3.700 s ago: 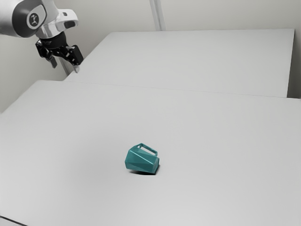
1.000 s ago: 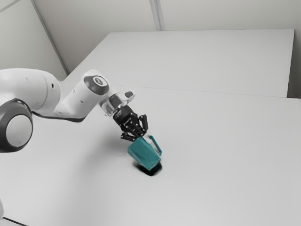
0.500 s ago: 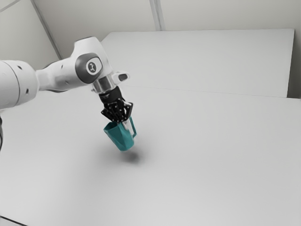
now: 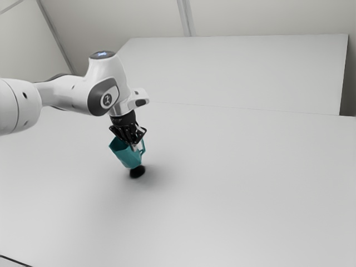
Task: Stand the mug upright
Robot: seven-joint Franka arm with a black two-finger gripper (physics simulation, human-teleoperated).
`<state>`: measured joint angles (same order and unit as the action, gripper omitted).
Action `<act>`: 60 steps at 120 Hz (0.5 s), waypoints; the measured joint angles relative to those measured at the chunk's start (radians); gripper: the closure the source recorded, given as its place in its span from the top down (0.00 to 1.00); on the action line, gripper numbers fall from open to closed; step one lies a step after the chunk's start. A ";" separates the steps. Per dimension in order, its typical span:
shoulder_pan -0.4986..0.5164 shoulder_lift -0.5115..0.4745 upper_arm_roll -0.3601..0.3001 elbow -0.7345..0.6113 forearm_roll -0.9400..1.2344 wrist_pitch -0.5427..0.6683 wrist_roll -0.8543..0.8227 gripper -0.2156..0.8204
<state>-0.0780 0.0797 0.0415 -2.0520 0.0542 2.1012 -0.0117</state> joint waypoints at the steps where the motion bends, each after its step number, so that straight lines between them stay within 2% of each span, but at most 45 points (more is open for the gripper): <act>1: 0.000 0.000 0.000 -0.001 0.001 0.003 0.001 0.03; 60: 0.001 0.055 0.000 -0.047 0.011 0.078 0.025 0.03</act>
<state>-0.0766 0.1350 0.0414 -2.0986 0.0649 2.1788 0.0138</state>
